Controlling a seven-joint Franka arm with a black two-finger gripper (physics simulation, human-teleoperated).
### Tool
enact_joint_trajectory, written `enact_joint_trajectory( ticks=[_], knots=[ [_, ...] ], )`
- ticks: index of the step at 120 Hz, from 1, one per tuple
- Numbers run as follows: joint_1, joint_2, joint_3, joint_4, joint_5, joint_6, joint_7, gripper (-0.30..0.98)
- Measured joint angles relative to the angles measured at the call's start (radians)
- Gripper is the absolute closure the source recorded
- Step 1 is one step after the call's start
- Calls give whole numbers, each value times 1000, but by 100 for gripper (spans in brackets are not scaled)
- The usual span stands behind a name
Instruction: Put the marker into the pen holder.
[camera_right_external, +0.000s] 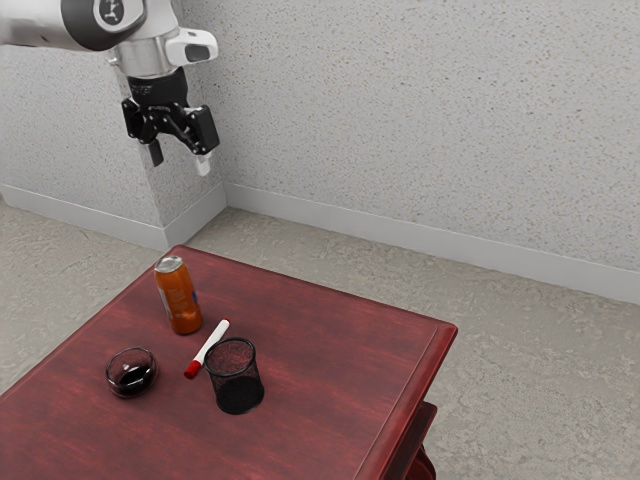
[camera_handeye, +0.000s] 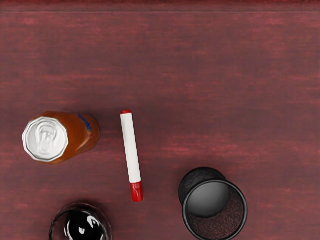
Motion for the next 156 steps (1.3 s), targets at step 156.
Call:
enact_joint_trajectory(
  ticks=[156],
  knots=[
    [-223, 216, 289, -308, -62, 452, 181, 2]
  ],
)
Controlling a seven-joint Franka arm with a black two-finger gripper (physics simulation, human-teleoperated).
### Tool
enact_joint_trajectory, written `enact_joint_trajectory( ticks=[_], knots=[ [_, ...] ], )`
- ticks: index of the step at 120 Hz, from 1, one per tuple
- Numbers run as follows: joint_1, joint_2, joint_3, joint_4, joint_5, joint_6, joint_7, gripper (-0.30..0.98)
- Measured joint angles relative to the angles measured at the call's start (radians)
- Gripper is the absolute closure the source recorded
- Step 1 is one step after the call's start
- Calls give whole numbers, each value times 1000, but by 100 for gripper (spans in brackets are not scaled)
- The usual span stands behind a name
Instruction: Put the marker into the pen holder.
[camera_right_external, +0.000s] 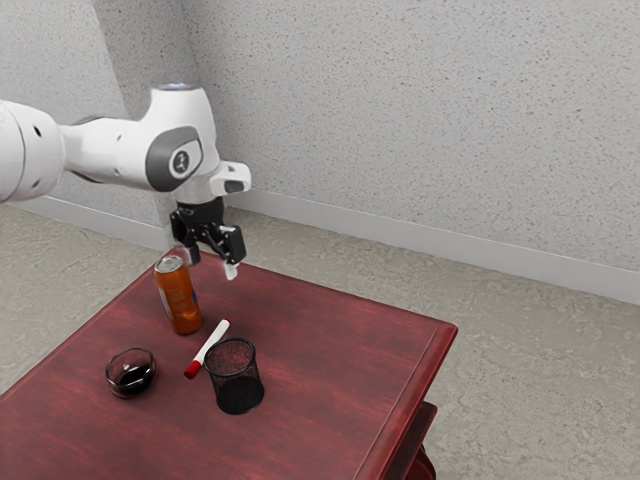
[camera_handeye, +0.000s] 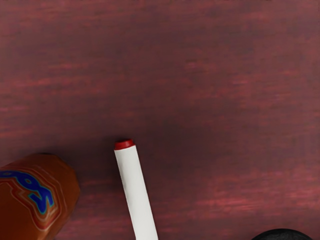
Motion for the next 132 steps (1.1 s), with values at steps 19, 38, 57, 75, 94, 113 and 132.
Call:
enact_joint_trajectory(
  ticks=[19, 38, 57, 75, 94, 113, 132],
  knots=[
    [-28, 4, 2, -25, 1, -8, -67, 2],
    [-37, 54, 2, -43, 2, -3, -156, 2],
    [-47, 39, 3, -126, 3, 26, -234, 2],
    [-47, 12, 4, -167, 5, 55, -293, 2],
    [-53, -27, 6, -227, 8, 69, -358, 2],
    [-49, -59, 24, -274, 23, 76, -410, 2],
    [-43, -65, 43, -293, 48, 86, -448, 2]
  ],
)
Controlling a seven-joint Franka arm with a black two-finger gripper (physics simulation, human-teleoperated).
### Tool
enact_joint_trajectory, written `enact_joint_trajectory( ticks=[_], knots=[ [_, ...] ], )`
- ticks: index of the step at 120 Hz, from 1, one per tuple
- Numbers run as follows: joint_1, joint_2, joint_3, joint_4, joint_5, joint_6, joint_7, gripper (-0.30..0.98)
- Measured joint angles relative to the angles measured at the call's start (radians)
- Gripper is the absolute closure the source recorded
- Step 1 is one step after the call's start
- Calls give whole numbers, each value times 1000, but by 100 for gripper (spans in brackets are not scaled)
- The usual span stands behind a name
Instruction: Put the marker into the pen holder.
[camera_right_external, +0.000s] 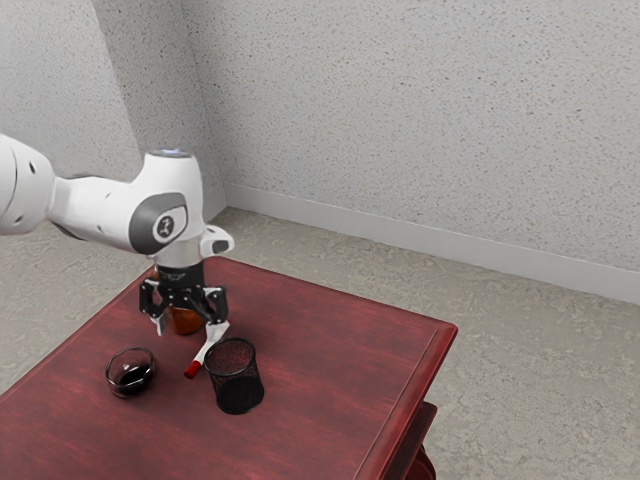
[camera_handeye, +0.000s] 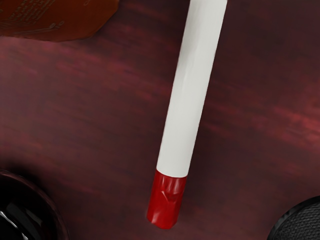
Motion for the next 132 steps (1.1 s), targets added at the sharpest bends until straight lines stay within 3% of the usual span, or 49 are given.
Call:
enact_joint_trajectory(
  ticks=[60, 100, 132],
  knots=[
    [-4, 59, 0, -53, 15, 179, -61, 2],
    [4, 65, 2, -133, -72, 367, -25, 2],
    [4, 75, 2, -134, -95, 418, 21, 24]
  ],
)
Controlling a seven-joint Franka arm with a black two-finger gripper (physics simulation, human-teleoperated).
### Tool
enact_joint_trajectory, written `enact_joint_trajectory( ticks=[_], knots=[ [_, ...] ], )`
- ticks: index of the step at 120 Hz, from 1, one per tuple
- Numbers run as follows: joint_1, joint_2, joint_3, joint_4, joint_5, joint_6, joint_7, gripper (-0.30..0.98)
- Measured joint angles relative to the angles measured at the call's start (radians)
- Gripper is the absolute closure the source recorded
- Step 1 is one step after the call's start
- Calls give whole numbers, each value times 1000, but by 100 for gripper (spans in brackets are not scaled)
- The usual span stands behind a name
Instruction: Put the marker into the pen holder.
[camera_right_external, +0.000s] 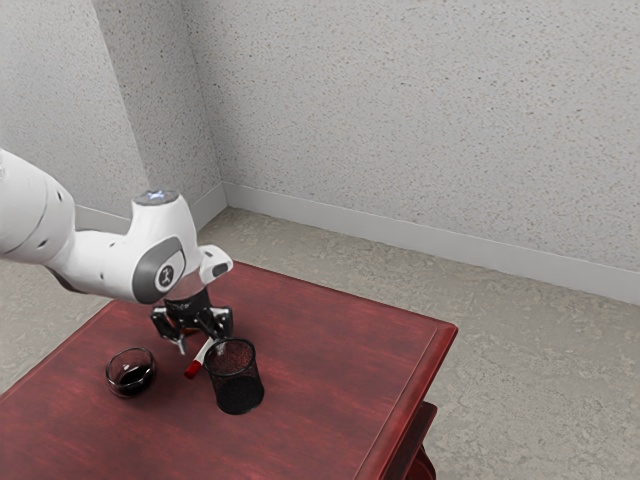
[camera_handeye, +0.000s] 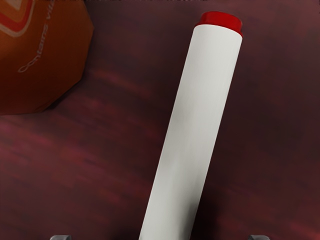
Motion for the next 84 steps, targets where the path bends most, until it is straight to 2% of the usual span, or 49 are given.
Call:
enact_joint_trajectory(
  ticks=[46, 84],
  knots=[
    [2, 5, 0, 0, -3, 18, 48, 50],
    [4, 18, 1, -3, -26, 36, 77, 65]
  ],
)
